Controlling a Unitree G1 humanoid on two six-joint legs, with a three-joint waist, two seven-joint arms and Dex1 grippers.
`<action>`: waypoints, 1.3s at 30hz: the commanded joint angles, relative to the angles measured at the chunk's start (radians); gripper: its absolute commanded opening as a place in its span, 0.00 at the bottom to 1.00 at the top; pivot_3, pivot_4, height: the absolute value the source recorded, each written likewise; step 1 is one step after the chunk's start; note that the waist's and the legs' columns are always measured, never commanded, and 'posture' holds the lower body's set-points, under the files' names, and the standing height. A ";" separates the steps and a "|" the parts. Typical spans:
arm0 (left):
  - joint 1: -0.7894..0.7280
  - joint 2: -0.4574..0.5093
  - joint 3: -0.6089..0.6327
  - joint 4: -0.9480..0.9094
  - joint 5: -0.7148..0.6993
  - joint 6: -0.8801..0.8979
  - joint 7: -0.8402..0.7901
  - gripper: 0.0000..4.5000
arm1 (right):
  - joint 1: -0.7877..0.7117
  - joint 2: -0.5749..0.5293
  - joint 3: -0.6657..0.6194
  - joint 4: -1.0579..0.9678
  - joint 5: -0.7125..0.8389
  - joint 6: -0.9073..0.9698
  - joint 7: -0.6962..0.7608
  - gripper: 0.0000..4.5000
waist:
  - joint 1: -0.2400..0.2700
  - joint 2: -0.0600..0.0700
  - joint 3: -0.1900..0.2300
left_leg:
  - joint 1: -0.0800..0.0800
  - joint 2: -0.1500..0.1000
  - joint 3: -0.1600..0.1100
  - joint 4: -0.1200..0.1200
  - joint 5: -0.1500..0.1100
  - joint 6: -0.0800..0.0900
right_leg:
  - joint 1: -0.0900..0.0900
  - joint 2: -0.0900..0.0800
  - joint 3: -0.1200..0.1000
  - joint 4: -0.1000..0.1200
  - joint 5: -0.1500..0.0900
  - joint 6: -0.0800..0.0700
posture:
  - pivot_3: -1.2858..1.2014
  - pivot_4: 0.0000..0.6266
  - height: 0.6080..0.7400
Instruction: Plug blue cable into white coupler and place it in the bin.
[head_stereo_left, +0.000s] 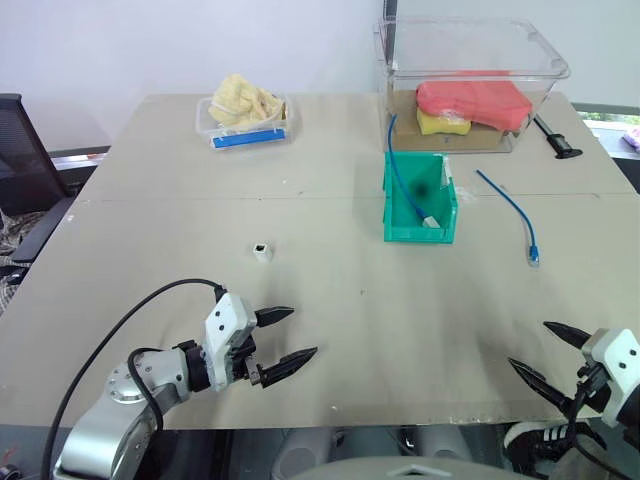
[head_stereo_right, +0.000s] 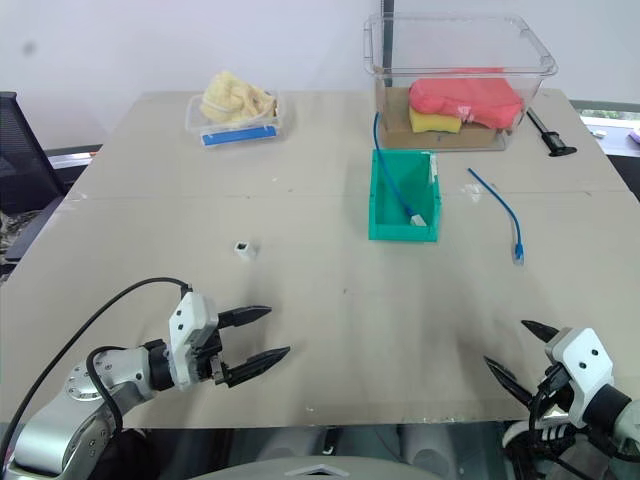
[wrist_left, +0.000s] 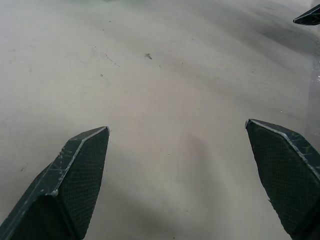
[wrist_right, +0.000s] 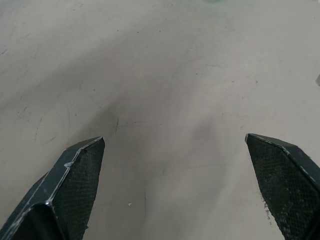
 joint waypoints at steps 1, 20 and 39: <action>-0.030 -0.002 0.010 -0.039 -0.031 0.014 0.010 1.00 | -0.033 -0.004 -0.041 -0.031 0.036 0.009 -0.023 0.99 | 0.000 0.000 0.000 | 0.000 0.000 0.000 0.000 0.000 0.000 | 0.000 0.000 0.000 0.000 0.000 0.000 | 0.52 0.24 1.00; -0.258 -0.040 -0.082 -0.088 -0.060 0.037 0.041 1.00 | -0.933 -0.375 0.190 0.340 0.135 0.812 -0.219 0.99 | -0.001 0.001 0.003 | -0.002 0.000 0.007 0.001 -0.001 0.002 | -0.001 0.000 0.001 -0.004 0.006 -0.002 | 0.52 0.24 1.00; -0.207 -0.045 -0.084 -0.051 -0.031 -0.071 -0.022 1.00 | -1.530 -0.500 0.848 1.219 -0.751 -0.896 0.393 0.99 | -0.035 0.003 0.008 | 0.002 0.001 0.020 0.000 -0.001 0.001 | -0.002 0.002 0.012 -0.004 0.007 0.002 | 0.52 0.24 1.00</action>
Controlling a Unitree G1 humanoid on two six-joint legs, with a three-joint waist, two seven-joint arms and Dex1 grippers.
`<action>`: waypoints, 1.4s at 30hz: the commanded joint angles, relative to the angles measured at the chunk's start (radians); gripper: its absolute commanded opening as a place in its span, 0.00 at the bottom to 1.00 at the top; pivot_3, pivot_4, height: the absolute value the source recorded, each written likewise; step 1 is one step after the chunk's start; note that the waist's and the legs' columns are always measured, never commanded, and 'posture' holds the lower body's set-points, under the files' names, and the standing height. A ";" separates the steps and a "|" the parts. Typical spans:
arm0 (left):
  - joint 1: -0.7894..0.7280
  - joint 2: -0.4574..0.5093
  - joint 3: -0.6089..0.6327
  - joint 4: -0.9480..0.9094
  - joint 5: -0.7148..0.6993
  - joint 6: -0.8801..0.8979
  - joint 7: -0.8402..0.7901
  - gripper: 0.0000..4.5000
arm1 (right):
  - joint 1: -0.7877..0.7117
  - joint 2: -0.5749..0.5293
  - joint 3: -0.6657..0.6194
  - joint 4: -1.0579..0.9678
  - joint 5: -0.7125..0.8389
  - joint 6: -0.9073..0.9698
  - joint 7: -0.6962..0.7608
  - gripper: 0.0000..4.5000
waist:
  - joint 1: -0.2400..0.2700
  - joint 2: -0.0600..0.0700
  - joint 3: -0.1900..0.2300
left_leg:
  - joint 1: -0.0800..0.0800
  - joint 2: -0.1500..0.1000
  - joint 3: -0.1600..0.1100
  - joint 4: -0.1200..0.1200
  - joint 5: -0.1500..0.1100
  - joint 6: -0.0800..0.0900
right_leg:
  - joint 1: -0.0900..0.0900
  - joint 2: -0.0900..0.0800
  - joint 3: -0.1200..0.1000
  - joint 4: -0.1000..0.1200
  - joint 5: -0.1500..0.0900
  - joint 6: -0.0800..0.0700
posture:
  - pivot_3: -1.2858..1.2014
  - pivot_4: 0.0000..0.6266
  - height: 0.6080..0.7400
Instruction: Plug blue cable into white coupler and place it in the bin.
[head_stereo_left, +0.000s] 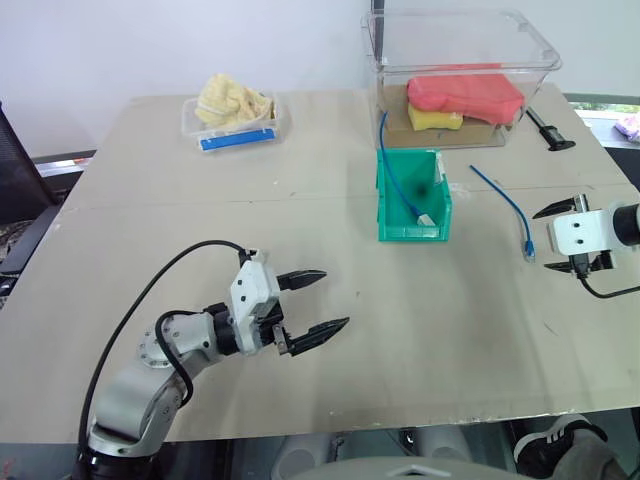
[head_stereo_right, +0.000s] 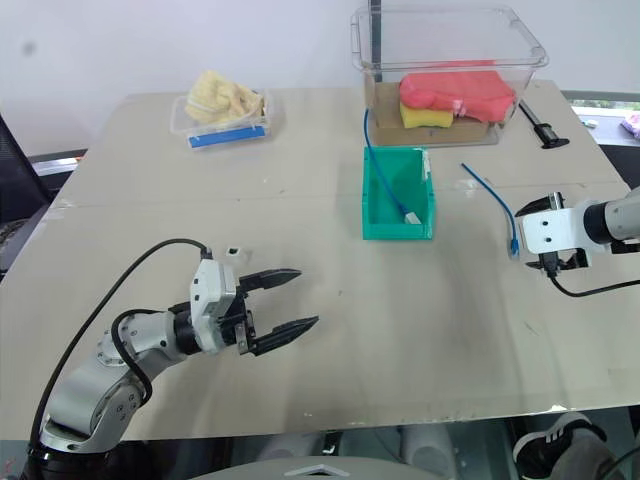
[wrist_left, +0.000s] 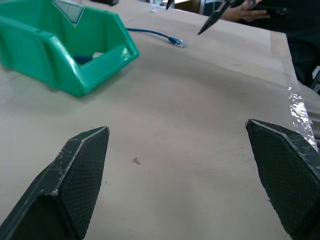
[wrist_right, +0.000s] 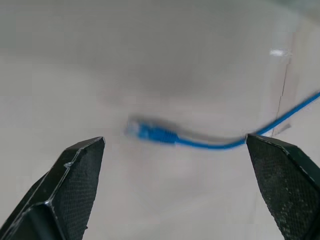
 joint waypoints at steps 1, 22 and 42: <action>0.008 0.010 0.004 -0.008 0.002 -0.045 -0.037 1.00 | -0.139 0.038 0.086 0.163 -0.159 -0.180 0.001 0.99 | 0.000 -0.001 0.001 | 0.000 0.000 0.001 0.000 0.000 0.000 | 0.000 0.000 0.001 0.000 0.000 0.000 | 0.52 0.24 1.00; 0.049 -0.005 0.004 -0.010 0.021 -0.079 -0.029 1.00 | -0.433 0.268 0.453 0.612 -0.714 -0.487 -0.415 0.07 | -0.001 -0.010 -0.003 | 0.005 0.000 0.002 0.000 0.000 -0.002 | 0.001 0.002 0.009 0.001 0.001 -0.001 | 0.52 0.24 1.00; -0.044 -0.027 -0.054 0.156 0.149 -0.156 -0.022 1.00 | 0.079 0.486 0.197 -0.858 0.088 1.308 0.147 0.03 | -0.009 -0.003 -0.004 | 0.003 0.018 0.002 0.001 -0.004 -0.001 | -0.005 0.018 0.010 0.001 0.010 -0.008 | 0.52 0.24 1.00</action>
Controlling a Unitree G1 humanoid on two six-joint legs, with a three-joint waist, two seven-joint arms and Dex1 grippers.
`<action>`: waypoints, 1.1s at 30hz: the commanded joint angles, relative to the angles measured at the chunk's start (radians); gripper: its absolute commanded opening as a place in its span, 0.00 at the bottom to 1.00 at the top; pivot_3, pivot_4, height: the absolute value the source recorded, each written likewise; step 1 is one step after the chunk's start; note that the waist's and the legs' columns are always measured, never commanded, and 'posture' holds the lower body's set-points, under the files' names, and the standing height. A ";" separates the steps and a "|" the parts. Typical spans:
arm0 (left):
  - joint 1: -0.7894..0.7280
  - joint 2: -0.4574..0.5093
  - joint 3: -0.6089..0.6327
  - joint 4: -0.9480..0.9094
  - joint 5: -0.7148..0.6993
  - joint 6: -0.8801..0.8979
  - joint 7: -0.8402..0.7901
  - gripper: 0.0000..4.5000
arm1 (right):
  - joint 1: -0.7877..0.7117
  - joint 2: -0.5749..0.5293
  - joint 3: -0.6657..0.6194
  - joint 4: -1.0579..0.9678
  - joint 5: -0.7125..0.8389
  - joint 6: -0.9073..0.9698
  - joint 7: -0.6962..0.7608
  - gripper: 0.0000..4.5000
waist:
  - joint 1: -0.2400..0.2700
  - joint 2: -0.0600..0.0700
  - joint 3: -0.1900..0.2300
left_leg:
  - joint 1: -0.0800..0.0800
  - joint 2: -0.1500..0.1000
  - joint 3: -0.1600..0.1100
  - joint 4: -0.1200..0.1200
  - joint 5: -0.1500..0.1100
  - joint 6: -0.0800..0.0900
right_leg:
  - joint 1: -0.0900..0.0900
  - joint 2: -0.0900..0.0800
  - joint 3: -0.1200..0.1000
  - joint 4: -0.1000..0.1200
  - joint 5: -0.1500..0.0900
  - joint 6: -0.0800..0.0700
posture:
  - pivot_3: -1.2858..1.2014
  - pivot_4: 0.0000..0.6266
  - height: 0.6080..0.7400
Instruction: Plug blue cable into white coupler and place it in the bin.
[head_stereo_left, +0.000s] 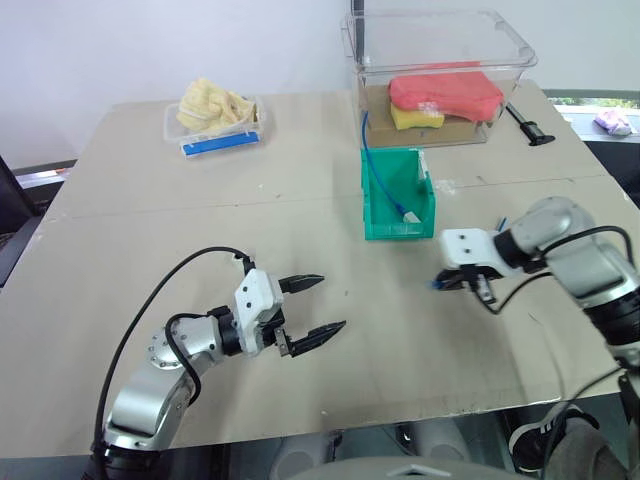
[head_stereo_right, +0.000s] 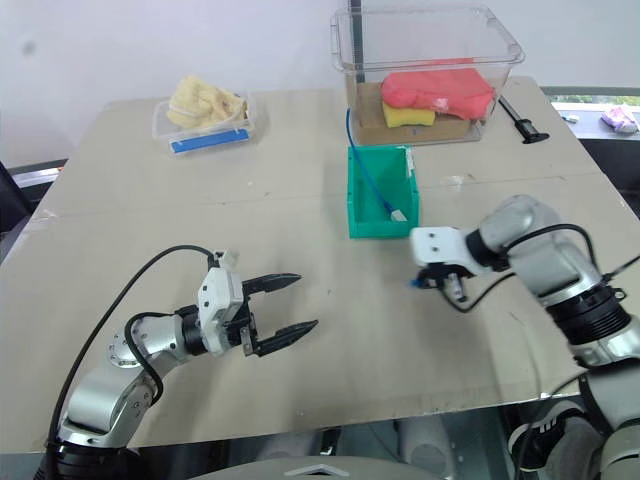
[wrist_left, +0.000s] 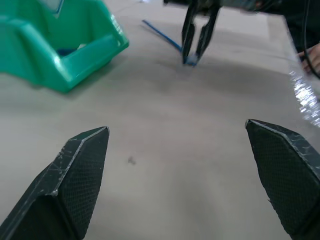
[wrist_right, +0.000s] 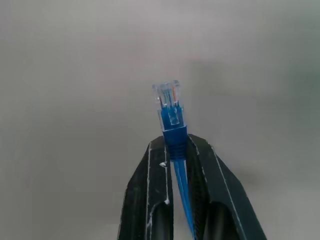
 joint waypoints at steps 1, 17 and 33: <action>-0.023 0.005 -0.013 0.008 0.042 -0.031 0.009 1.00 | -0.036 0.116 0.131 -0.063 -0.075 0.174 -0.102 0.03 | 0.006 -0.001 0.000 | 0.000 0.000 0.000 0.000 0.000 0.000 | 0.000 0.000 -0.001 0.000 0.000 0.000 | 0.52 0.24 1.00; -0.168 0.069 -0.074 0.067 0.069 0.098 -0.048 1.00 | 0.178 0.225 -0.210 -0.233 0.247 0.180 -0.264 0.87 | 0.017 -0.001 0.000 | -0.004 -0.002 -0.004 0.001 0.000 -0.004 | -0.001 -0.001 -0.004 -0.002 0.000 0.000 | 0.52 0.24 1.00; -0.470 0.044 -0.287 0.372 0.260 -0.013 -0.199 0.88 | 0.905 0.177 -0.673 -0.722 0.399 0.065 -0.589 0.89 | 0.019 -0.003 0.000 | -0.002 0.000 0.000 0.002 -0.001 -0.002 | 0.001 0.000 -0.002 -0.001 0.000 0.001 | 0.52 0.24 1.00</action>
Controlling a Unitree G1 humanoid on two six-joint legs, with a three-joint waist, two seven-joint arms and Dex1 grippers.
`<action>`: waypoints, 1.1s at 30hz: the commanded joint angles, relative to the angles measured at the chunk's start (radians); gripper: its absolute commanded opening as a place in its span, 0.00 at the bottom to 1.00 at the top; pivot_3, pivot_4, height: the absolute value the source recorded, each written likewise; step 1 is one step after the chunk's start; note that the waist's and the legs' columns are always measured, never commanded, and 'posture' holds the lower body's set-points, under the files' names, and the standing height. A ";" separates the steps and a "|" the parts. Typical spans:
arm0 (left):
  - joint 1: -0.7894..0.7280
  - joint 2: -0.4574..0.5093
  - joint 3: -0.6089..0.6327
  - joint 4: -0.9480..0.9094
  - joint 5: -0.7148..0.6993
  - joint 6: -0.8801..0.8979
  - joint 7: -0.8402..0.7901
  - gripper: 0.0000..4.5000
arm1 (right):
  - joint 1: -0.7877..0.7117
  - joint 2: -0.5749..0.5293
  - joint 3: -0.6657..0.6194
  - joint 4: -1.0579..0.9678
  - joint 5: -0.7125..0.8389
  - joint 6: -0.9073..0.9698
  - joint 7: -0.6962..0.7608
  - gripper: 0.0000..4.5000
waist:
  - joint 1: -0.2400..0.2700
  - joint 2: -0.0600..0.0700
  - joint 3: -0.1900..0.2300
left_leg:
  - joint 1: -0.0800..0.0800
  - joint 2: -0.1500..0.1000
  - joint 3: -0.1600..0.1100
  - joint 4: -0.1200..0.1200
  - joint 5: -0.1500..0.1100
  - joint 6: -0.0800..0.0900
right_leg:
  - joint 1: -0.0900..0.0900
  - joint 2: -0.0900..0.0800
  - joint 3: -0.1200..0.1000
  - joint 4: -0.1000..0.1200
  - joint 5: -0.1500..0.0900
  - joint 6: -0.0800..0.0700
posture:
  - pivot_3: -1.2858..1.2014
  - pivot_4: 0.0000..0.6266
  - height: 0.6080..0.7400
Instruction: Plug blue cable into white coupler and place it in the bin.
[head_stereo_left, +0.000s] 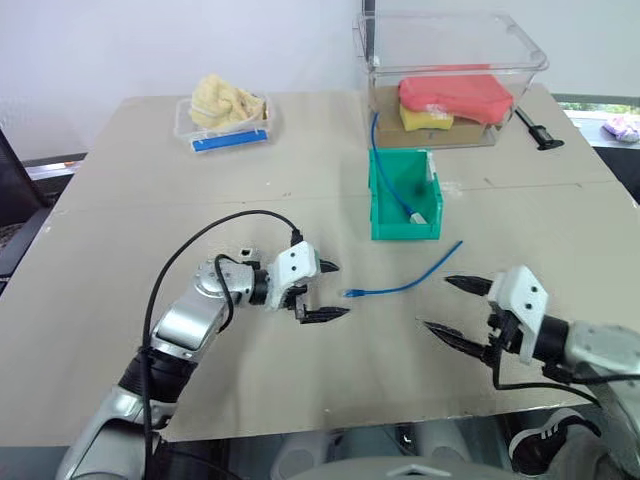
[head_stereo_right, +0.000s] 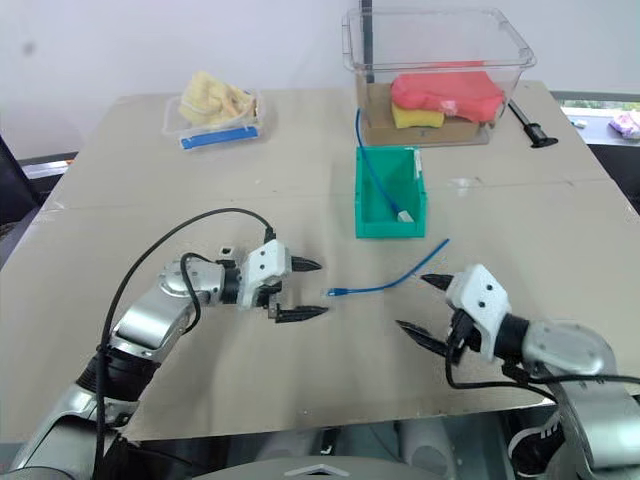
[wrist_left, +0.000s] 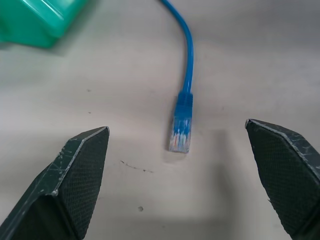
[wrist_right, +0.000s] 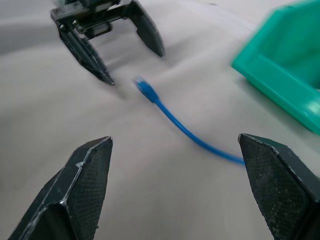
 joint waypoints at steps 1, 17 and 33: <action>-0.038 -0.012 -0.035 0.045 0.051 -0.066 -0.028 0.81 | 0.051 0.001 -0.044 -0.089 0.027 -0.018 -0.067 0.89 | -0.001 0.000 0.000 | 0.001 0.000 0.000 0.000 0.000 0.000 | 0.001 0.000 0.000 0.000 -0.001 0.001 | 0.52 0.24 1.00; -0.088 -0.108 0.076 0.008 -0.050 -0.151 -0.030 0.01 | -0.010 0.307 -0.009 -0.143 0.396 0.325 -0.464 0.89 | 0.003 -0.001 0.000 | 0.002 0.001 -0.002 0.000 0.000 0.000 | 0.002 0.000 -0.001 0.000 -0.001 0.001 | 0.52 0.24 1.00; -0.098 -0.199 0.178 0.007 0.029 -0.525 0.163 0.00 | -0.463 0.535 -0.086 0.139 0.884 0.443 -0.962 0.72 | 0.000 -0.001 0.000 | 0.001 -0.001 -0.002 -0.001 0.000 0.000 | 0.001 0.001 0.000 0.000 0.000 -0.001 | 0.52 0.24 1.00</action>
